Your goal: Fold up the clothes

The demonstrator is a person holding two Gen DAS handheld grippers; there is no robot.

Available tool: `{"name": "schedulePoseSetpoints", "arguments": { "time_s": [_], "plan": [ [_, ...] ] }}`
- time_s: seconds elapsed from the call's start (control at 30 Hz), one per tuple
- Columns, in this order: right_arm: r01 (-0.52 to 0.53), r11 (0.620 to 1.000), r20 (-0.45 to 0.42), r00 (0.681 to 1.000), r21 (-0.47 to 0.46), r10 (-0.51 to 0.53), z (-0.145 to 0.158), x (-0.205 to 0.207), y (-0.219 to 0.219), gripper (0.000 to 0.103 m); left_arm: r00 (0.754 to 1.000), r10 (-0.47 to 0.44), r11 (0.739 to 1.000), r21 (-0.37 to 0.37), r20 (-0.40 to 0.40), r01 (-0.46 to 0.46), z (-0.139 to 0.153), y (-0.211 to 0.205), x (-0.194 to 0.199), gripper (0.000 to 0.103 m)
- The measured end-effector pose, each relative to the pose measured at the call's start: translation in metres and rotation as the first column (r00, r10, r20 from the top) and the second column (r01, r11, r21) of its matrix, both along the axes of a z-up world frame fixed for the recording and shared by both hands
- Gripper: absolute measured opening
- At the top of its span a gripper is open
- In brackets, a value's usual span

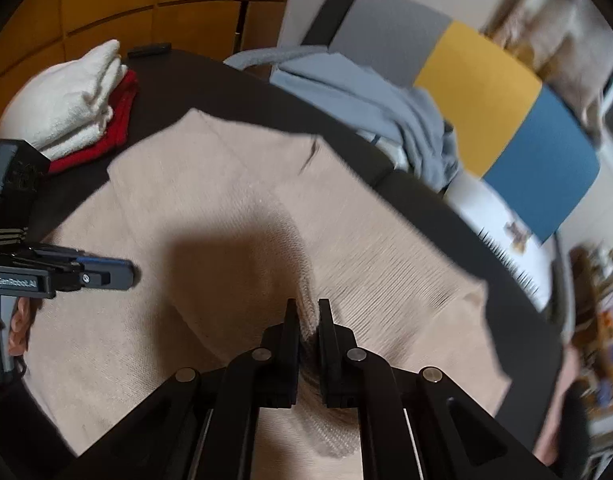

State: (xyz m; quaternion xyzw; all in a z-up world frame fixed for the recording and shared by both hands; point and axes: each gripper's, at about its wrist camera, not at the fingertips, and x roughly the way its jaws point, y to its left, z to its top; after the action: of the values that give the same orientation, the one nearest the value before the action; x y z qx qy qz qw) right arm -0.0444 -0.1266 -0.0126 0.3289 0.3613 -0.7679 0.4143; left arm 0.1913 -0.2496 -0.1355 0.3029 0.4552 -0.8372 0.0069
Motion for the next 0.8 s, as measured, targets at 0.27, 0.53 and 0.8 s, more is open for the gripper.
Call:
{"name": "schedulePoseSetpoints", "arguments": {
  "time_s": [0.27, 0.53, 0.8],
  "plan": [
    [-0.031, 0.999, -0.112, 0.993, -0.034, 0.027, 0.090, -0.007, -0.019, 0.008, 0.998, 0.068, 0.998, -0.001, -0.011, -0.068, 0.014, -0.025, -0.022, 0.025],
    [0.156, 0.987, -0.074, 0.985, -0.022, -0.157, 0.102, -0.068, 0.010, 0.008, 0.972, 0.231, 0.972, -0.053, 0.032, -0.230, 0.012, -0.063, -0.006, 0.025],
    [0.423, 0.906, 0.172, 0.890, 0.034, -0.422, -0.021, -0.133, 0.079, 0.011, 0.968, 0.242, 0.970, -0.044, 0.060, -0.240, 0.010, -0.071, 0.018, 0.025]
  ]
}}
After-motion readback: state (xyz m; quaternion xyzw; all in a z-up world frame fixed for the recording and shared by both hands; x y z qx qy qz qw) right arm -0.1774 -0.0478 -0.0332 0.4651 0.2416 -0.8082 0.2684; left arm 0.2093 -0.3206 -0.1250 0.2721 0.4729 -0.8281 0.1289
